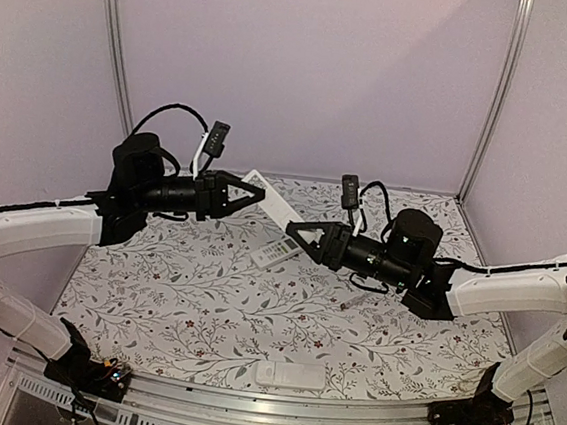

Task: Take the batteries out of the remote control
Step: Remove the battery cover from the remote control.

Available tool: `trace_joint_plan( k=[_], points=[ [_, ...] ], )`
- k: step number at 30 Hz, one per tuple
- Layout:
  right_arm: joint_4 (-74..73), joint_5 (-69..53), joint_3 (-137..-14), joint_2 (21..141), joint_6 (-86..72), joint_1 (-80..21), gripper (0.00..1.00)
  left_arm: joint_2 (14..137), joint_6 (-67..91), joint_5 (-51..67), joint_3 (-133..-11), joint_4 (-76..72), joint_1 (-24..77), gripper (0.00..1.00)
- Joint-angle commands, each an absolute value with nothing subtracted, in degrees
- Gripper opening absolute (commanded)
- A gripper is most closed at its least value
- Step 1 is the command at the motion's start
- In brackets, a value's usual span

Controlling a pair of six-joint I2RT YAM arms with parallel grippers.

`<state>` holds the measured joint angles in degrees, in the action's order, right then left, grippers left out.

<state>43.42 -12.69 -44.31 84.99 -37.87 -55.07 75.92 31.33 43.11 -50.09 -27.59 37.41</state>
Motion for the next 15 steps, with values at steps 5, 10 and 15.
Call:
trace_joint_plan(
  k=[5, 10, 15],
  points=[
    [44.5, -12.1, -44.0, 85.7, -37.9, -55.0, 0.33, 76.0, 30.2, 43.8, -50.0, -28.8, 38.2, 0.00],
    [44.7, -11.6, -43.0, 85.0, -37.9, -55.0, 0.28, 76.1, 30.3, 44.6, -50.3, -28.7, 38.2, 0.00],
    [45.9, -11.6, -41.9, 84.2, -37.7, -55.0, 0.25, 76.1, 30.4, 45.6, -50.8, -28.6, 38.2, 0.00]
  ],
)
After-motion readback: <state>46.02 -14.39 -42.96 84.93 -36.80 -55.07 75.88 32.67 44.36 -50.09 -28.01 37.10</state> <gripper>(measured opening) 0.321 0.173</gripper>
